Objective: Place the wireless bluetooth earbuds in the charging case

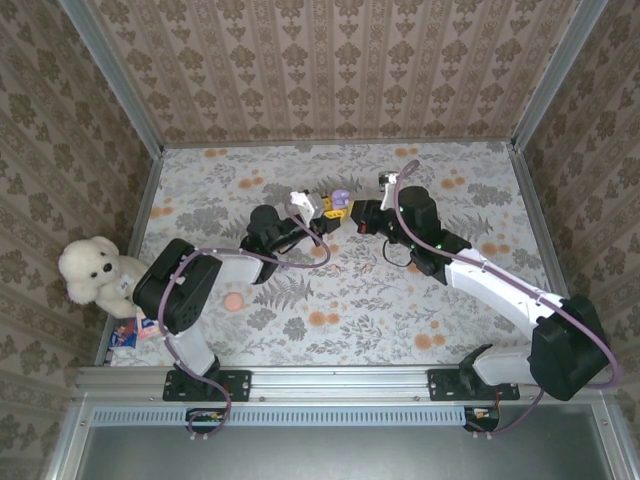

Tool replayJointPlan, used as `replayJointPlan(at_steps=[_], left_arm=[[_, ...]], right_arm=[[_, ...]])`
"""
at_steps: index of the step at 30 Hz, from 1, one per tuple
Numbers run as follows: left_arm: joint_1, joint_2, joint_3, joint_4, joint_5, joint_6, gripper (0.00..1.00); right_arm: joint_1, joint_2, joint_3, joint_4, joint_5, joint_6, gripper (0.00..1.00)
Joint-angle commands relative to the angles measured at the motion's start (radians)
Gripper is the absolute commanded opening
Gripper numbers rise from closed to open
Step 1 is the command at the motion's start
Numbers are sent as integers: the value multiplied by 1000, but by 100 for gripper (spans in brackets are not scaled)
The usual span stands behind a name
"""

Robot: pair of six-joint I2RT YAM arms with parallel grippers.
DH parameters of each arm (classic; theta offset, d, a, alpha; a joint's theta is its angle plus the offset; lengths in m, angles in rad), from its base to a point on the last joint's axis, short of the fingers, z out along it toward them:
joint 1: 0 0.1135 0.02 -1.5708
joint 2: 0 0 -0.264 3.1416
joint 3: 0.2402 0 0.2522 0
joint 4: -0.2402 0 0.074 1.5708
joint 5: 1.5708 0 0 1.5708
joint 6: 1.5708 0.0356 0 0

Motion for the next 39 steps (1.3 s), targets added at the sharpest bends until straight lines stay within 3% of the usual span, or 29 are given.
replayJointPlan(at_steps=[1,16,25,39], left_arm=[[11,11,-9,75,-74,26,0],[36,24,-64,81,-187,45,0],[54,-22,-79,80,-208,37,0],[60,-55,-95,80,-217,36,0]], right_arm=[[-1,-31,-47,-5,6,35,6],[-2,-27,-209,28,45,76,6],[-2,181,-201,117,34,85,3],[1,466,-48,177,-46,99,1]])
